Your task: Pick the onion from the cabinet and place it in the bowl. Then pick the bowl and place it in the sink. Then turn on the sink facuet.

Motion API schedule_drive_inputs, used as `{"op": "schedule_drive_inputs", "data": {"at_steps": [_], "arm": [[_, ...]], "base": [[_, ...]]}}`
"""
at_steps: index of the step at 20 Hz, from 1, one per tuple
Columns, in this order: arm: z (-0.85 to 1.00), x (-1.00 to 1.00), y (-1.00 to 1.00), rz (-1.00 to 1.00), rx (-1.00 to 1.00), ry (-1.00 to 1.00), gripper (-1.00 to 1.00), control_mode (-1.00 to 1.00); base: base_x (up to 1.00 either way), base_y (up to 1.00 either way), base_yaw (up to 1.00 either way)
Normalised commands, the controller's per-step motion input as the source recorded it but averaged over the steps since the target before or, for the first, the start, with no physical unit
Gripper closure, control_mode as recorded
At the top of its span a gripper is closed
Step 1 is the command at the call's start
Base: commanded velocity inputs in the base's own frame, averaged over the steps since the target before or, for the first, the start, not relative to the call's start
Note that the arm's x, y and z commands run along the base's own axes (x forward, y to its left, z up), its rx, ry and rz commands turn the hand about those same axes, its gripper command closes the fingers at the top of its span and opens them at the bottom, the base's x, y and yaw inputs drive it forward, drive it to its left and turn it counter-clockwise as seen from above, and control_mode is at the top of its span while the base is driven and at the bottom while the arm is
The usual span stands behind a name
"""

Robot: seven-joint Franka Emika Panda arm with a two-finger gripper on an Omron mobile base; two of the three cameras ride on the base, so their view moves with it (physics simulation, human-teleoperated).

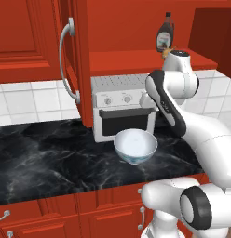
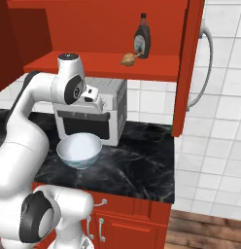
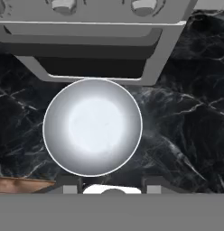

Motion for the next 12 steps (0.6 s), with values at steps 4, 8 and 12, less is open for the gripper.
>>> {"op": "schedule_drive_inputs", "data": {"at_steps": [4, 8, 12], "arm": [[0.0, -0.06, -0.17, -0.08, 0.06, -0.04, -1.0, -1.0], [0.18, -0.23, -0.25, -0.32, 0.02, -0.31, -1.0, -1.0], [0.6, -0.1, -0.44, -0.29, 0.04, -0.35, -1.0, -1.0]], "base": [[0.0, 0.0, 0.0], [0.0, 0.0, 0.0], [0.0, 0.0, 0.0]]}}
